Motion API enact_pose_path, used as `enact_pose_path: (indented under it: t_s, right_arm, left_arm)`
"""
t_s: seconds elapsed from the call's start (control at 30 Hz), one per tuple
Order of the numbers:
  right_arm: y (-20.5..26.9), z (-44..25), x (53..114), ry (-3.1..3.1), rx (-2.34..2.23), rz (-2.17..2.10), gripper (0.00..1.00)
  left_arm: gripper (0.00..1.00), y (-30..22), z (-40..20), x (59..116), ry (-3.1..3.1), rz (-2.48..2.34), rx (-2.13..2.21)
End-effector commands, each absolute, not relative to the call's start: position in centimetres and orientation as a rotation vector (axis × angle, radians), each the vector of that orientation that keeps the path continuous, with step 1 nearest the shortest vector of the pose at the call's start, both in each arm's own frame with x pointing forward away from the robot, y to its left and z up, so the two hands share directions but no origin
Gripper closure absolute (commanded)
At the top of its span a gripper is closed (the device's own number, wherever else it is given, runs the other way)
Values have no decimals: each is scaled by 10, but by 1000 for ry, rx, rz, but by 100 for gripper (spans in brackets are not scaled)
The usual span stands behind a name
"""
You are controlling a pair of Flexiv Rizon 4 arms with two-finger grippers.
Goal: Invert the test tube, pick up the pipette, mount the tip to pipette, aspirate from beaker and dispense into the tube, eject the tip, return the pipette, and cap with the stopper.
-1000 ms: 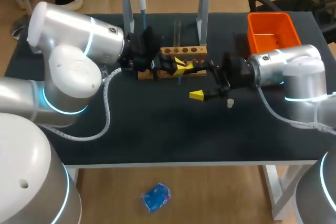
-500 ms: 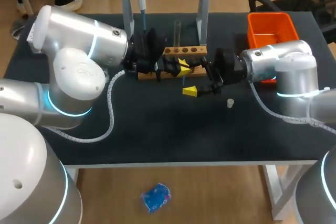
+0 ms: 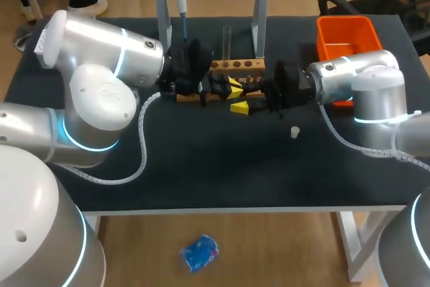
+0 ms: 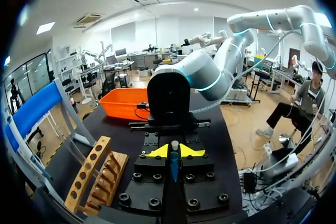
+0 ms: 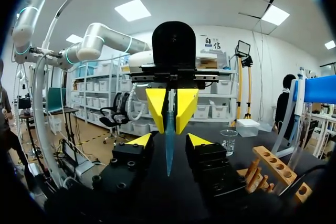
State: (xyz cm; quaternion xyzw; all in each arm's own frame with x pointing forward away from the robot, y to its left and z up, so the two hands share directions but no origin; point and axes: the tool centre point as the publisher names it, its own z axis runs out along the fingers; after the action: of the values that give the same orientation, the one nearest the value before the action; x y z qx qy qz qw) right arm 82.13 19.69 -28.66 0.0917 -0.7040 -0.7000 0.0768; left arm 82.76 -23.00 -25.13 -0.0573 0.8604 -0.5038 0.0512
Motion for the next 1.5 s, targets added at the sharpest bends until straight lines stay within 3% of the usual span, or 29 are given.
enact_pose_path:
  t_s: [0.03,0.07,0.27,0.53,0.57,0.6,1.1,1.5]
  right_arm:
    - [197,-286,821,-2108,278,-2095,64]
    - [197,-286,820,-2108,278,-2094,65]
    - [198,-286,820,-2107,280,-2090,100]
    - [198,-288,820,-2107,274,-2082,100]
    - [198,-288,820,-2106,274,-2081,100]
    - [198,-288,820,-2107,274,-2080,100]
    - [181,-292,804,-2112,229,-2079,100]
    - [135,-284,773,-2151,186,-2087,100]
  left_arm:
    - [100,-231,-255,828,2612,-1540,-177]
    - [100,-231,-256,828,2612,-1540,-179]
    - [100,-230,-256,829,2613,-1539,-186]
    - [100,-231,-258,830,2627,-1527,-187]
    - [73,-231,-258,830,2640,-1530,-196]
    - [0,-232,-259,831,2630,-1523,-198]
    - [0,-194,-198,865,2509,-1301,-244]
    - [0,-175,-207,886,2479,-1291,-388]
